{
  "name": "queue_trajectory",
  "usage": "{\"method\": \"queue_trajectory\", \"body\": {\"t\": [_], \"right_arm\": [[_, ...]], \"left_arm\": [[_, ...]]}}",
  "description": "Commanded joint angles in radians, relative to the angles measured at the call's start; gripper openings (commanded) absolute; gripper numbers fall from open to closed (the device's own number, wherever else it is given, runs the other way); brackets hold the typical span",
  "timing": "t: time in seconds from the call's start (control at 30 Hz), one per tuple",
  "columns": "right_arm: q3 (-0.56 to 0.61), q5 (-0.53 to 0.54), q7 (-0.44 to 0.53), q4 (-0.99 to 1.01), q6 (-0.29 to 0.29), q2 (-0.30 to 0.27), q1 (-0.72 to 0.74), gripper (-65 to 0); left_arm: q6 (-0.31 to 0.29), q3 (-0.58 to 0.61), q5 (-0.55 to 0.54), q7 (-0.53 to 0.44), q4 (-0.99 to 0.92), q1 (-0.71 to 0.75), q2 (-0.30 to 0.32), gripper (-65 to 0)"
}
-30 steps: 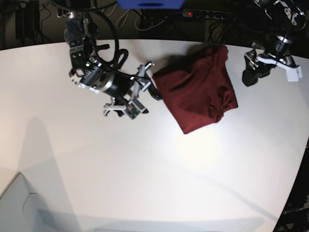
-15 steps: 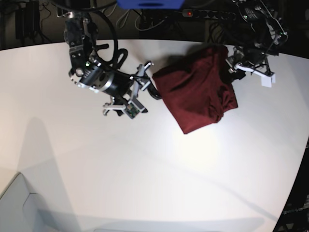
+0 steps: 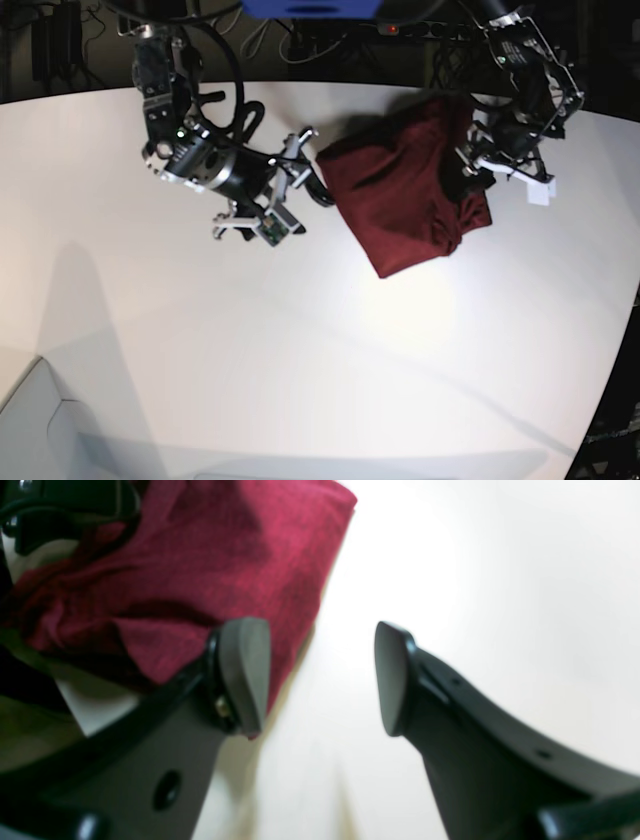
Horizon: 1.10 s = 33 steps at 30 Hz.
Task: Layout the t-shirt on the table in an organized manner, then fold the t-shirt properly
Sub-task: 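Push the folded shirt toward the right gripper with the left gripper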
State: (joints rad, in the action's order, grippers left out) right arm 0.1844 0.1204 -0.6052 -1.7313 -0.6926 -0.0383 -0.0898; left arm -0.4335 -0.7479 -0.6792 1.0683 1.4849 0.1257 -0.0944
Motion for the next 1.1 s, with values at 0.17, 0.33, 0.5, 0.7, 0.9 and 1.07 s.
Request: {"method": "queue_trajectory", "body": {"t": [0.17, 0.33, 0.5, 0.7, 0.9, 1.07], "right_arm": [[-0.003, 0.02, 0.026, -0.017, -0.006, 0.002, 0.014, -31.0], [-0.007, 0.019, 0.026, -0.017, -0.006, -0.027, 0.032, -31.3], [-0.11, 0.019, 0.026, -0.017, -0.006, -0.047, 0.035, -31.3], [-0.313, 0.019, 0.026, -0.017, -0.006, -0.047, 0.037, -31.3], [-0.491, 0.019, 0.026, -0.019, -0.006, -0.047, 0.034, -31.3], [-0.595, 0.019, 0.026, -0.017, -0.006, -0.047, 0.026, -31.3]], "left_arm": [[0.014, 0.149, 0.164, -0.053, -0.046, 0.002, -0.005, -25.0], [0.011, 0.259, 0.215, -0.118, -0.051, -0.033, 0.026, -51.0], [0.017, 0.422, 0.218, -0.179, -0.099, -0.133, 0.124, -64.5], [0.009, 0.772, 0.218, -0.248, -0.275, -0.358, 0.249, -64.9], [0.008, 1.263, 0.218, -0.431, -0.402, -0.608, 0.298, -64.8], [0.008, 1.643, 0.258, -0.573, -0.471, -0.799, 0.281, -64.8]]}}
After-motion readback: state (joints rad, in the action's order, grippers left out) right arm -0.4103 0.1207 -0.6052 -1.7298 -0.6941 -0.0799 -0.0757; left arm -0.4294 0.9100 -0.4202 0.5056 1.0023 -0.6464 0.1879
